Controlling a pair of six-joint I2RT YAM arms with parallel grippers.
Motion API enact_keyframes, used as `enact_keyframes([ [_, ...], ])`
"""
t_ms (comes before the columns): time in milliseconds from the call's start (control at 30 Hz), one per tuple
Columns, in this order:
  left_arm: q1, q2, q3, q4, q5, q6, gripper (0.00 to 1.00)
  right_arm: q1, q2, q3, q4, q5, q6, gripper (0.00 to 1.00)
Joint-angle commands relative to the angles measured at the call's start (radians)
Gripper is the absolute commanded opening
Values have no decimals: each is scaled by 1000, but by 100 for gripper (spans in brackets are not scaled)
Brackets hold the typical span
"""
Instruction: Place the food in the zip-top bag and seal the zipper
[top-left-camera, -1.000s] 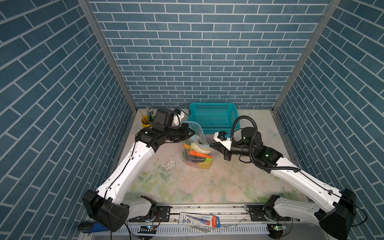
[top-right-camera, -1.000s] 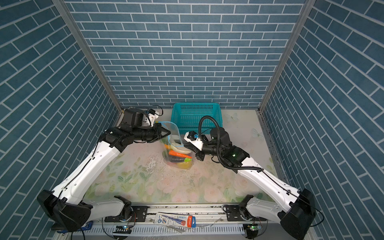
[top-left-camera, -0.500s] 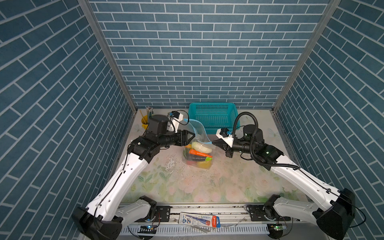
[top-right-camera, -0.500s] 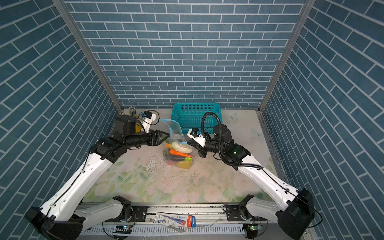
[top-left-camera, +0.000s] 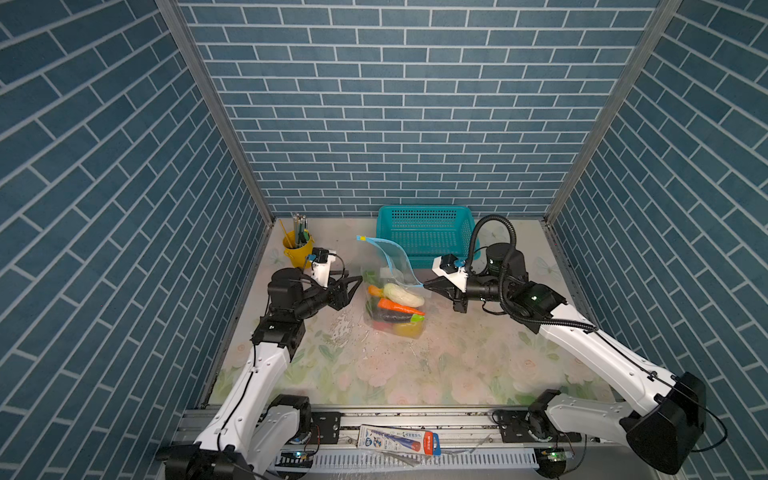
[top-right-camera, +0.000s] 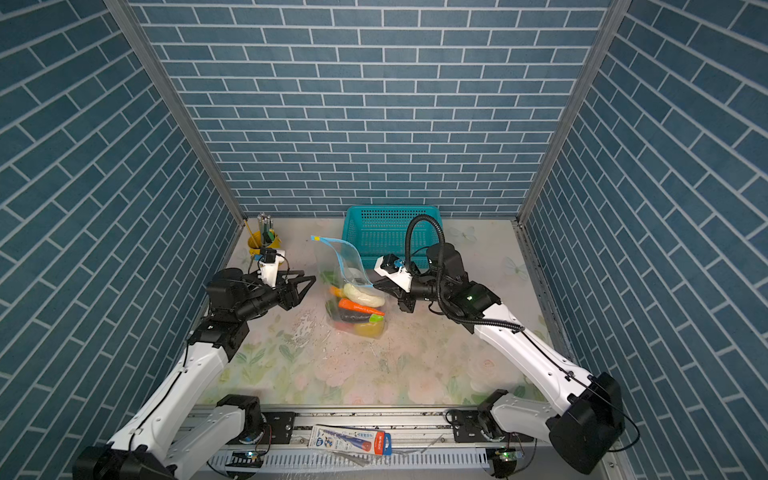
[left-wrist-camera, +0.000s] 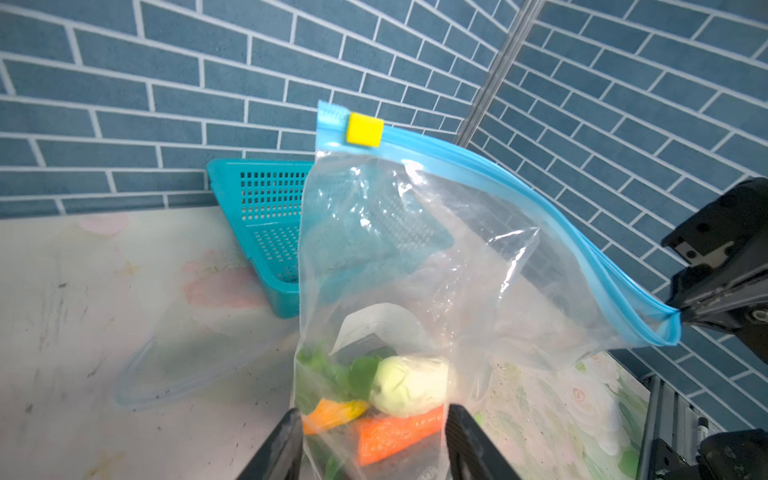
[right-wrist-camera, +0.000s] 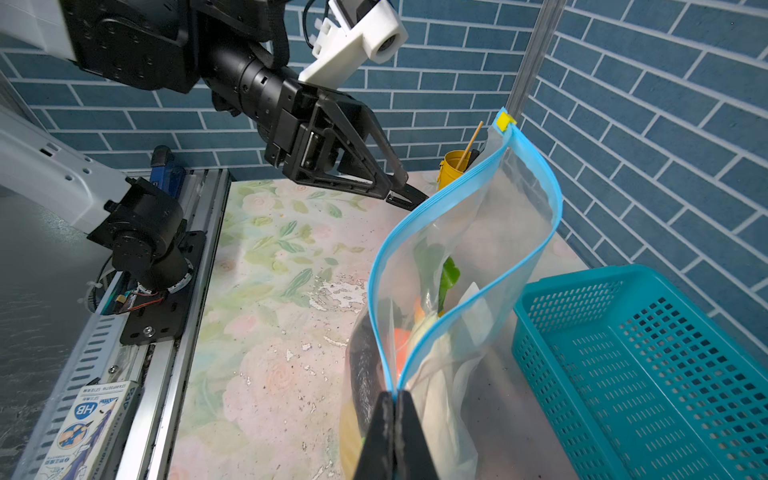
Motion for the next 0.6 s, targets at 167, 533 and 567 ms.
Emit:
enact_keyframes([
  [167, 64, 148, 23, 350, 234, 55, 59, -20, 1, 33, -21, -88, -88, 0],
  [533, 107, 352, 182, 431, 395, 66, 60, -42, -16, 30, -35, -143, -115, 0],
  [567, 106, 361, 193, 425, 409, 80, 60, -43, -15, 30, -39, -146, -116, 0],
])
